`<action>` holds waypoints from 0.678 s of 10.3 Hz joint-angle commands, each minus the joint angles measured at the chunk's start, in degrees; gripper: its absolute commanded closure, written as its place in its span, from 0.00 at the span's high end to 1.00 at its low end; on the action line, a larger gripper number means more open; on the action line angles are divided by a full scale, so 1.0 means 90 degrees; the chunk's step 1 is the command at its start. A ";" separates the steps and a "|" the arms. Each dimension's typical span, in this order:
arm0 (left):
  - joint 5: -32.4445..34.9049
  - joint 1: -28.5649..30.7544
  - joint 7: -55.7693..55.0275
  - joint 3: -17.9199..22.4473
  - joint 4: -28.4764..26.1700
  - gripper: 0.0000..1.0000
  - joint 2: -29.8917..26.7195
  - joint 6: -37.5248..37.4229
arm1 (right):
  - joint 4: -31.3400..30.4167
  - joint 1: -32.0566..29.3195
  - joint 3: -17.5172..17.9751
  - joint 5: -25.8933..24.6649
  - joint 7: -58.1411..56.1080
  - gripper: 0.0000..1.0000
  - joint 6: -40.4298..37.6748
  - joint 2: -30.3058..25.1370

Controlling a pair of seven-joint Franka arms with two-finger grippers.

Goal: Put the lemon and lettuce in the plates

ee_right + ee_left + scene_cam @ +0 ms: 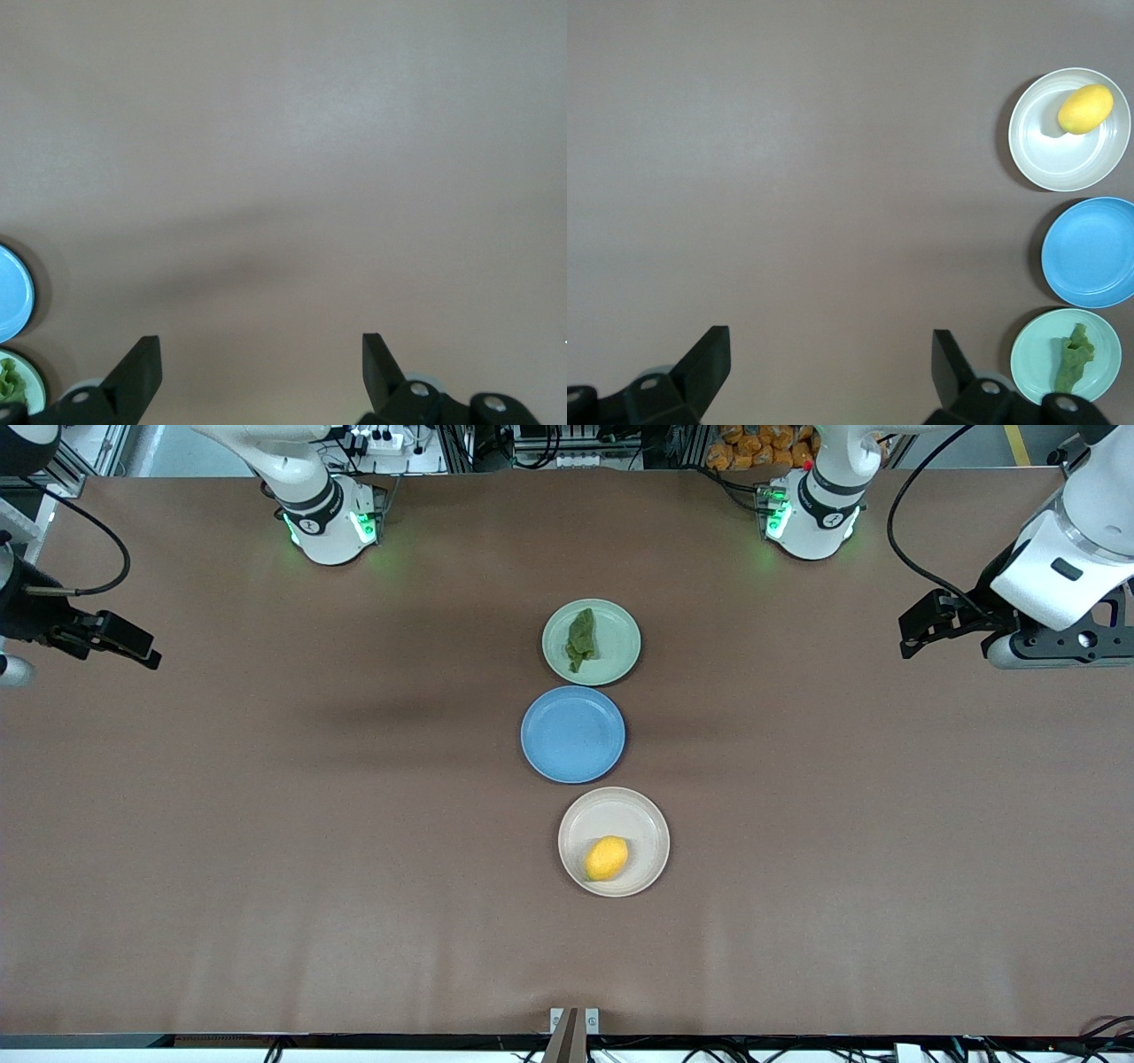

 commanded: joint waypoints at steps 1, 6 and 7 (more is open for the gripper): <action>0.0004 0.0003 0.0131 -0.0005 0.0145 1.00 0.0068 -0.0156 | 0.0780 -0.0105 0.0078 0.0049 -0.0037 1.00 -0.0666 0.0461; 0.0014 0.0081 0.0150 0.0005 0.0184 1.00 0.0165 -0.0146 | 0.0861 -0.0115 0.0078 0.0079 0.0002 1.00 -0.0727 0.0512; 0.0013 0.0081 0.0150 0.0005 0.0194 1.00 0.0194 -0.0146 | 0.0871 -0.0115 0.0078 0.0079 -0.0008 1.00 -0.0727 0.0522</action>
